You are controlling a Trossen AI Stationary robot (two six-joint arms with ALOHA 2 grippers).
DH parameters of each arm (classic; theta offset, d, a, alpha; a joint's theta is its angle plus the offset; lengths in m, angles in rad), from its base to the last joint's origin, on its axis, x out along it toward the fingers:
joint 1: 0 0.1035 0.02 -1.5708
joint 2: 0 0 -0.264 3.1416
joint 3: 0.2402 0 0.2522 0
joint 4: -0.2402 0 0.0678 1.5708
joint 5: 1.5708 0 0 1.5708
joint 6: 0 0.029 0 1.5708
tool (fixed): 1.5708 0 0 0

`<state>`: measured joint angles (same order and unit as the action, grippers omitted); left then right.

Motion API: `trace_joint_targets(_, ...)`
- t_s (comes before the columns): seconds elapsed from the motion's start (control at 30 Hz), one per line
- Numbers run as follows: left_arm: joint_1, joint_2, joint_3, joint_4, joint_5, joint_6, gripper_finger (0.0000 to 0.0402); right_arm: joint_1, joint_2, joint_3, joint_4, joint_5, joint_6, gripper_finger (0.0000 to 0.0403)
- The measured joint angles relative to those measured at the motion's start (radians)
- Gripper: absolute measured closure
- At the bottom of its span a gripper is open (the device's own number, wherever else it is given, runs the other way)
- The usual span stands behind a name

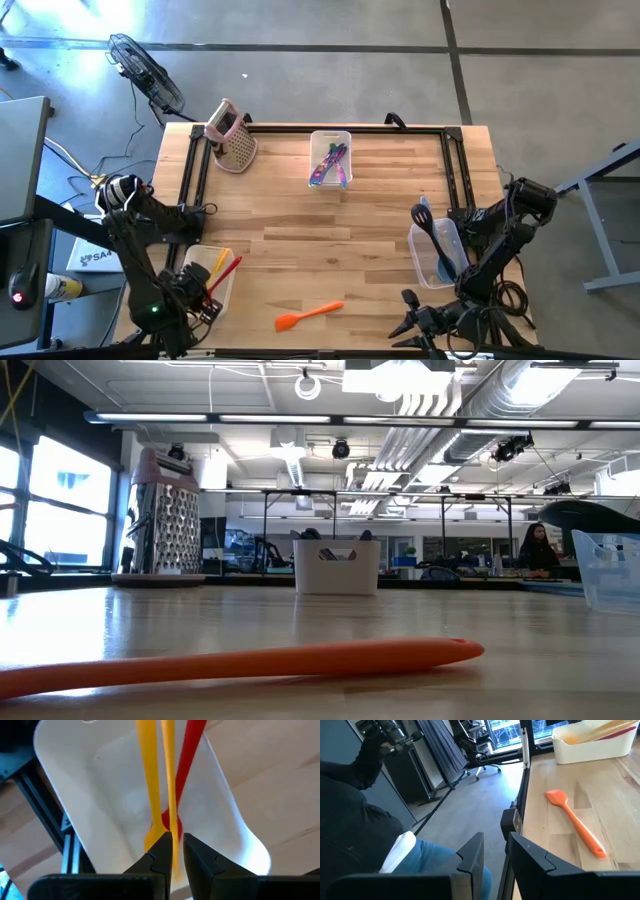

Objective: Pick & Place Kitchen Items
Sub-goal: Put the yellow spatula into the left white bin, then put the orange spatula into the left white bin

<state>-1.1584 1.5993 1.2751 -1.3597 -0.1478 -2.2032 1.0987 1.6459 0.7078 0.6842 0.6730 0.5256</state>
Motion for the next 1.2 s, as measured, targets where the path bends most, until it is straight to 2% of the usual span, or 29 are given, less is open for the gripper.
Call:
trace_joint_targets(0.3,0.0,0.004,0.0,0.005,-0.001,0.001,0.0358,0.0,0.0,0.0,0.0,0.0,-0.008,0.0319)
trace_joint_targets(0.47,0.0,-0.001,0.003,0.006,-0.073,-0.017,0.0357,0.0,0.0,0.0,0.0,0.0,-0.009,0.0319)
trace_joint_targets(0.57,0.021,-0.014,0.008,-0.001,-0.079,-0.01,0.0357,-0.007,0.0,0.0,0.0,-0.001,-0.009,0.0319)
trace_joint_targets(0.73,0.052,-0.013,0.008,-0.003,-0.108,0.094,0.0357,-0.026,0.0,0.0,-0.001,-0.015,-0.013,0.0319)
trace_joint_targets(0.87,0.086,-0.011,0.008,0.047,-0.186,0.221,0.0355,-0.047,0.0,0.0,-0.001,-0.058,-0.027,0.0319)
trace_joint_targets(1.03,0.126,-0.011,0.008,0.086,-0.263,0.318,0.032,-0.062,0.0,0.0,-0.001,-0.1,-0.027,0.0319)
trace_joint_targets(1.2,0.156,-0.011,0.008,0.112,-0.29,0.335,0.0252,-0.061,0.0,0.0,-0.001,-0.105,-0.027,0.0319)
